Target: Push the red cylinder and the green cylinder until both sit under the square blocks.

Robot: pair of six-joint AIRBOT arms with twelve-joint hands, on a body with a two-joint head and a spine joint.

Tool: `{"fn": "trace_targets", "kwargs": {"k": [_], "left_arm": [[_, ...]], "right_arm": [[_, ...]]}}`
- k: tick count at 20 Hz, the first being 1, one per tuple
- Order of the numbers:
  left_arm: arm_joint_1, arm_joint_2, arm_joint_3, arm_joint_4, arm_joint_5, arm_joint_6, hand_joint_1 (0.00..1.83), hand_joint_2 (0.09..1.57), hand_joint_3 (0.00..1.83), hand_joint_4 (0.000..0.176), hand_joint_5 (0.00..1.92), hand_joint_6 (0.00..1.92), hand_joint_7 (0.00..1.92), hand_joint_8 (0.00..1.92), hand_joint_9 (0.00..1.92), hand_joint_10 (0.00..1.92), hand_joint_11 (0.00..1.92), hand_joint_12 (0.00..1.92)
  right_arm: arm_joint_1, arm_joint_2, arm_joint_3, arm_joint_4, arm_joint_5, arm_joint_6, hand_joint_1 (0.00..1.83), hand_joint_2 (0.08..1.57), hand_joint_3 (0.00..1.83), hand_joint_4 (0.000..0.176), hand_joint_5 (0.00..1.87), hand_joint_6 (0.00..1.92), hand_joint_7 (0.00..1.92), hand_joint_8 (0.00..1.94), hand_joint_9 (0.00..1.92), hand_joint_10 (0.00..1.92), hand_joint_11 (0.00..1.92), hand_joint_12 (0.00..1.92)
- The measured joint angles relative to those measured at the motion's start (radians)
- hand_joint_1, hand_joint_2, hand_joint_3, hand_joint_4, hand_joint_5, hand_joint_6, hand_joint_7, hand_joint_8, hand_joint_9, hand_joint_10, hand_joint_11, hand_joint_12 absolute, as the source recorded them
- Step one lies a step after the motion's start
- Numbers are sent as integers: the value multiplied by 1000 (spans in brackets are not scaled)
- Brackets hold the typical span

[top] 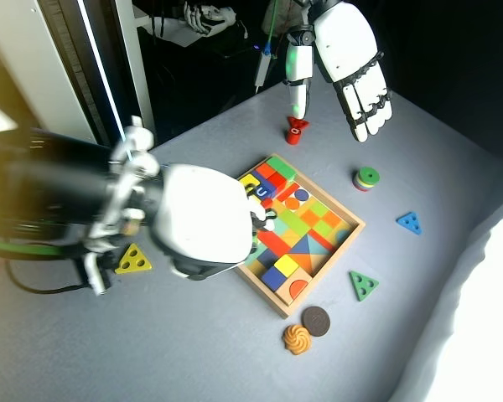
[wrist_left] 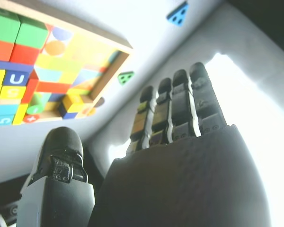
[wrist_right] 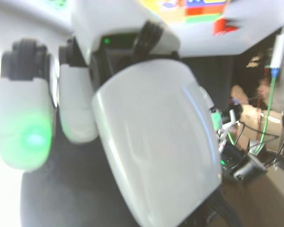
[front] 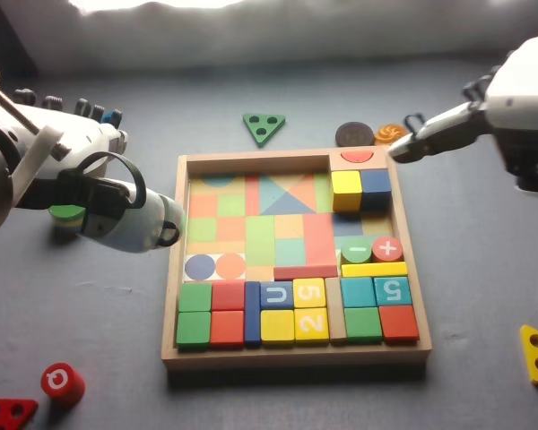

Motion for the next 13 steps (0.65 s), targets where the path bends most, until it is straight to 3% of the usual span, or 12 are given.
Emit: {"fn": "trace_targets", "kwargs": {"k": [3,7,11,13], "left_arm": [[0,0,0,1,-1,0,0,1267,0,0,16,6,9,4,4,1,0,0],[0,0,0,9,-3,0,0,1276,2,0,17,7,25,9,12,5,0,0],[1,0,0,9,3,0,0,1270,0,0,4,0,2,1,0,0,0,0],[1,0,0,9,-6,0,0,1274,1,0,5,1,10,3,0,0,0,0]], "right_arm": [[-11,8,26,131,-44,-59,1773,988,505,0,337,1,1599,1941,1724,1921,1802,1921],[-60,8,34,137,-46,-92,1774,1004,508,0,342,4,1598,1941,1720,1921,1795,1921],[-80,8,33,363,-5,-335,1774,995,497,0,352,3,1597,1941,1719,1921,1788,1921],[-114,11,33,468,14,-505,1789,988,503,0,366,8,1608,1941,1720,1921,1804,1921]]}}
